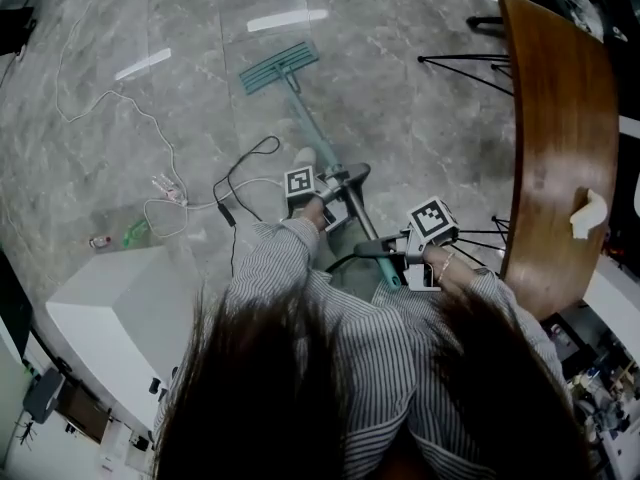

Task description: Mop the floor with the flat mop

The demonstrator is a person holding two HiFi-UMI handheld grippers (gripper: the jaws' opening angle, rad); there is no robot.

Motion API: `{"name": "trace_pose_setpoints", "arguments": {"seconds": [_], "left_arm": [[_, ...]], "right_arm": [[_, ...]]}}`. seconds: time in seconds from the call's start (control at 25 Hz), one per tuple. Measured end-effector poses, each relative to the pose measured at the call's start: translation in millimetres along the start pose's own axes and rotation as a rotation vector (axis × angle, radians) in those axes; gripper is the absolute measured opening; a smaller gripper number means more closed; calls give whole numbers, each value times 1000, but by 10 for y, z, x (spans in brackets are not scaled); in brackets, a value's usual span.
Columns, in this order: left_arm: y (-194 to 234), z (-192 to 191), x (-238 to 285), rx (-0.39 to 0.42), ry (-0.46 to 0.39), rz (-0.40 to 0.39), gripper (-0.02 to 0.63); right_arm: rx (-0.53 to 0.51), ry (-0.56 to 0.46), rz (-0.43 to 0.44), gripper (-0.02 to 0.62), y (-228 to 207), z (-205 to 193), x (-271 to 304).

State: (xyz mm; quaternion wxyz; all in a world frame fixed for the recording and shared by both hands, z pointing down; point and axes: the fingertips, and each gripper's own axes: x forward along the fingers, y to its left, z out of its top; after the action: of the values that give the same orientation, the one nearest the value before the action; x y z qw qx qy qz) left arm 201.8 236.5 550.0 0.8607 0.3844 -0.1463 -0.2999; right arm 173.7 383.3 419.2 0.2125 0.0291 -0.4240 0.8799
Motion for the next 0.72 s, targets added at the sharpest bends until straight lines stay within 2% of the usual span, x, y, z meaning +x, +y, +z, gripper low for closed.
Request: {"name": "trace_pose_setpoints", "arguments": {"seconds": [0.28,0.56,0.72], "left_arm": [[105,10,-97,25,22,22,6],[53,48,-158,29,12,31,6],[-16,119,-170,30,-14,4,6]], "right_arm": [[1,-22,20,75,-113,-22,112],[10,-62,90,78,-2,0,185],[7,-47,79,80,48,33,227]]}}
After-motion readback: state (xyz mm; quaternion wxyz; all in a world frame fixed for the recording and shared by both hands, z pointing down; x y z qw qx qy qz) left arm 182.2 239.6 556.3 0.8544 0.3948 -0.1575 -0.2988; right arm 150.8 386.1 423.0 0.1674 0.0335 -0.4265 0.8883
